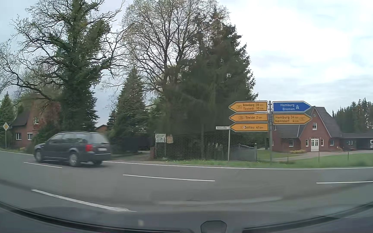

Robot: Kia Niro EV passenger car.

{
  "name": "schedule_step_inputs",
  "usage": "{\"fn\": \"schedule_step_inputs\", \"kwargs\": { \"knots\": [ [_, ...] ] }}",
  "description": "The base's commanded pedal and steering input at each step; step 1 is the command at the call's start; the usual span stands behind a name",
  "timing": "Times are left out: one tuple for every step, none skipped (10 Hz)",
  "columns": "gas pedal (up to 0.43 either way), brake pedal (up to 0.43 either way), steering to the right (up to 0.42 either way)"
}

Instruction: Follow the waypoints while adhering to traffic rules and regulations

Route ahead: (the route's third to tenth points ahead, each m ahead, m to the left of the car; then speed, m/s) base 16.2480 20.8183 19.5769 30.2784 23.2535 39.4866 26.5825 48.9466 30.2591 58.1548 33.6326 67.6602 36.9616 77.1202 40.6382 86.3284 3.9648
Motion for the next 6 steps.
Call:
{"fn": "schedule_step_inputs", "kwargs": {
  "knots": [
    [0.469, 0.0, -0.298],
    [0.469, 0.0, -0.308],
    [0.469, 0.0, -0.315],
    [0.461, 0.0, -0.322],
    [0.449, 0.0, -0.328],
    [0.441, 0.0, -0.335]
  ]
}}
